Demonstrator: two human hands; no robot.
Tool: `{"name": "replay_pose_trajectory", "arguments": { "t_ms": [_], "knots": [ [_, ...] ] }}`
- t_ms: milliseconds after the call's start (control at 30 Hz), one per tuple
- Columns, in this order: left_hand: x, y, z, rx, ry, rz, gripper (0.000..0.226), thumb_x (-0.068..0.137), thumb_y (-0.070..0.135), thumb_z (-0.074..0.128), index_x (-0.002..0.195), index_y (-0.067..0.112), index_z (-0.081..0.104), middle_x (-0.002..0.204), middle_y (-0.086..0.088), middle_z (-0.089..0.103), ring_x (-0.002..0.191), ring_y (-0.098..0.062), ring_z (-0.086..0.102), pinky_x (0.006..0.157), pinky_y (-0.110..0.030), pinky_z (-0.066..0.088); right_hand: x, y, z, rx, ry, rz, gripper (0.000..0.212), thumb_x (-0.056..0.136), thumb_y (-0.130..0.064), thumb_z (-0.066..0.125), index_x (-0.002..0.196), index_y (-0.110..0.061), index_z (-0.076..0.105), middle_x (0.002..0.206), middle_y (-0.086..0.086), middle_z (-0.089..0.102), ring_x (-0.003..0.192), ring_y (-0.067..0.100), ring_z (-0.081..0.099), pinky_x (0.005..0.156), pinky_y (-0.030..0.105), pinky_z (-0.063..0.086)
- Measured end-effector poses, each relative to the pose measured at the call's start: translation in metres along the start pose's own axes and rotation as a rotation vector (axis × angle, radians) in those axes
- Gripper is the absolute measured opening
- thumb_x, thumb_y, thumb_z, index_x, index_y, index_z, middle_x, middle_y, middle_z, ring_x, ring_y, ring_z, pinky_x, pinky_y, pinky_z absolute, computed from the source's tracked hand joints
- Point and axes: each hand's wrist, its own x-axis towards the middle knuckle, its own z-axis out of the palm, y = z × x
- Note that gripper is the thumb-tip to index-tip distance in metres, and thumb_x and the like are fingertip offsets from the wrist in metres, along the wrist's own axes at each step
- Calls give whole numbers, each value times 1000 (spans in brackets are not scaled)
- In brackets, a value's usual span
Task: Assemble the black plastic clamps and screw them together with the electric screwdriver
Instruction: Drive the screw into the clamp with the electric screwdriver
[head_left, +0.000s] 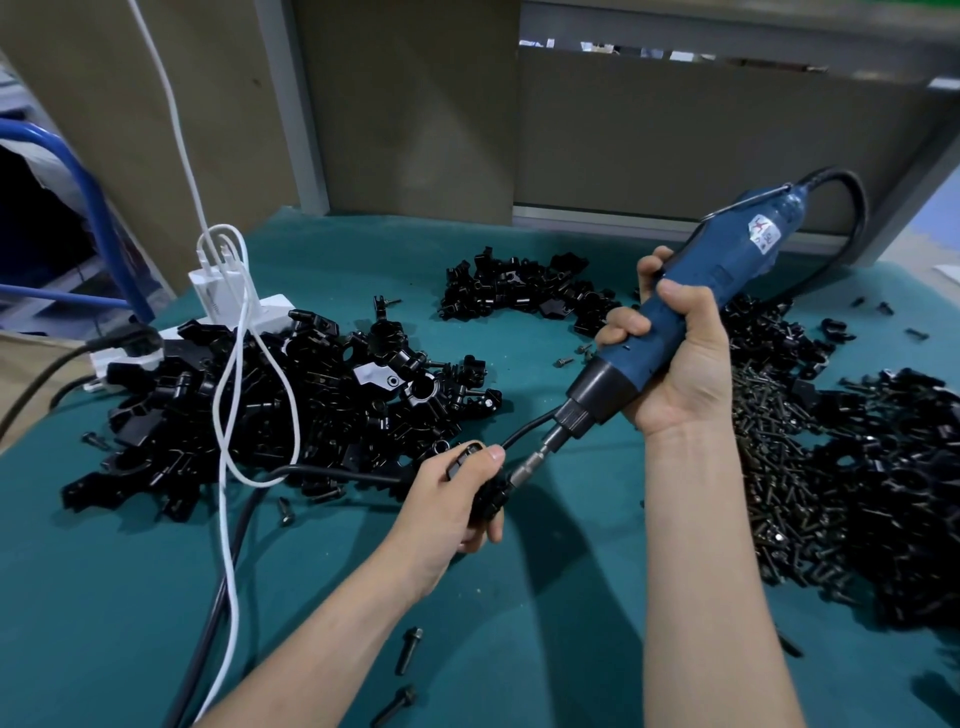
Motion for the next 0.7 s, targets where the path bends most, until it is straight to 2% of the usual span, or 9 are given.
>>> {"name": "replay_pose_trajectory", "arguments": {
  "t_ms": [67,267,433,567,700],
  "knots": [
    [-1,2,1,2,6,18,24,82,35,50,69,16,47,42,-13,48,28,-11,25,36,-14,19,0,1,0,3,2,5,24,74,-12,53,96,-21,54,88,-12,61,46,4,43,49,19,43],
    [-1,2,2,-4,35,52,19,80,34,49,64,25,52,41,-13,47,31,-13,23,38,-14,19,0,4,1,6,-8,9,23,75,-12,53,96,-21,55,89,-11,61,46,4,44,49,19,43],
    [-1,0,0,13,43,83,33,94,22,48,62,27,52,40,-10,46,32,-13,28,36,-13,22,-1,5,0,5,-72,5,22,80,-10,51,99,-21,53,90,-12,59,46,4,43,50,18,43],
    [-1,1,2,13,66,77,21,80,33,50,60,27,52,39,-11,45,31,-13,30,36,-13,22,0,6,2,7,-104,1,22,81,-10,47,100,-21,51,88,-12,59,46,4,43,50,19,43],
    [0,1,2,6,76,68,21,79,34,51,60,27,52,39,-11,44,30,-12,30,36,-13,21,-1,7,2,22,-118,2,23,80,-10,47,100,-21,51,87,-12,60,45,4,43,49,19,44]
  ]
}}
